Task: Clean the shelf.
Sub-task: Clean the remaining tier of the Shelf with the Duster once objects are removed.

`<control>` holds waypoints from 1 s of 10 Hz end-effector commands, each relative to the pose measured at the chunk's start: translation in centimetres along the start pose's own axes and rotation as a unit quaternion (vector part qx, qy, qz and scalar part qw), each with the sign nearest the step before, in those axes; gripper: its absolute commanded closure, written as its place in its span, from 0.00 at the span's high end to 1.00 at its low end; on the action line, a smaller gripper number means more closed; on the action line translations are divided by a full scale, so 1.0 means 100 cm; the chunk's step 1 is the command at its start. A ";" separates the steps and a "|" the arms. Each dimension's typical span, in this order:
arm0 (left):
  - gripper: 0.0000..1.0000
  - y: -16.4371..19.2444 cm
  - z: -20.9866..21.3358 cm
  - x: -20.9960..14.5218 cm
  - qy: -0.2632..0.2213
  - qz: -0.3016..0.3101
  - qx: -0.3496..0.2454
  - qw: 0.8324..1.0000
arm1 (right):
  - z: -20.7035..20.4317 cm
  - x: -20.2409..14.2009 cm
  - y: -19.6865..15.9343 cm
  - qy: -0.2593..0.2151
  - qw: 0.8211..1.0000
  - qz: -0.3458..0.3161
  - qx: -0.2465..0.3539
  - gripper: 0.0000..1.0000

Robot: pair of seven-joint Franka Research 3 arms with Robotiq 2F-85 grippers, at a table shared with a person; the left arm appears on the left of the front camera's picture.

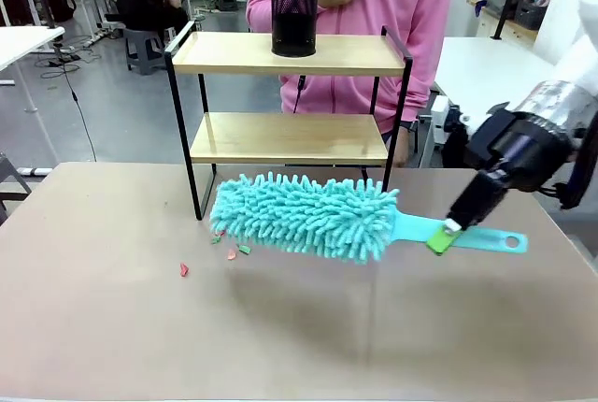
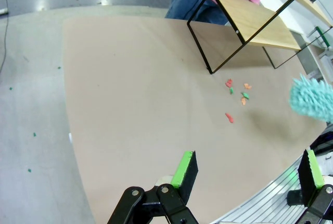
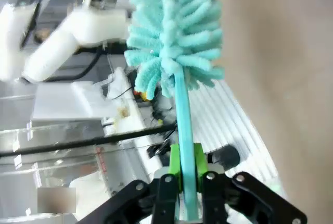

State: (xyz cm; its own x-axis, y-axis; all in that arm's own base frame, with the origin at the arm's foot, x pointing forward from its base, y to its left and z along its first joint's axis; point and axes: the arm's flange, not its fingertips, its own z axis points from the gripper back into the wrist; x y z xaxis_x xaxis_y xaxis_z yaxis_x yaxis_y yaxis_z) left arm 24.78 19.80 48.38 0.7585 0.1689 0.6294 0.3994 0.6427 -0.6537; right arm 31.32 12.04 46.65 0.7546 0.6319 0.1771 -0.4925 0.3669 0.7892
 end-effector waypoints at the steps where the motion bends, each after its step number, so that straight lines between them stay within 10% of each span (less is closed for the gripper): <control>1: 1.00 -0.001 -0.001 0.000 -0.007 -0.011 -0.006 1.000 | 0.063 -0.053 0.017 0.033 0.993 0.022 0.107 0.12; 5: 1.00 -0.001 -0.001 0.000 -0.007 -0.011 -0.006 1.000 | 0.162 -0.230 0.014 -0.210 0.961 0.026 0.181 0.12; 8: 1.00 -0.001 -0.001 0.000 -0.007 -0.011 -0.006 1.000 | 0.172 -0.297 -0.030 -0.491 0.856 -0.104 0.122 0.12; 10: 1.00 -0.001 -0.001 0.000 -0.007 -0.011 -0.006 1.000 | 0.162 -0.298 -0.055 -0.575 0.781 -0.240 0.034 0.12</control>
State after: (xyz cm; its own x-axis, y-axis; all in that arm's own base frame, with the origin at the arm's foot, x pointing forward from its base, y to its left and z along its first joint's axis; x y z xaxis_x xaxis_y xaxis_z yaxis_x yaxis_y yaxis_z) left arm 24.75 19.80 48.42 0.7587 0.1679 0.6295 0.3990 0.6441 -0.6526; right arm 16.79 -23.54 46.61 0.8965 -0.3259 0.3002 -0.2299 0.2371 0.9439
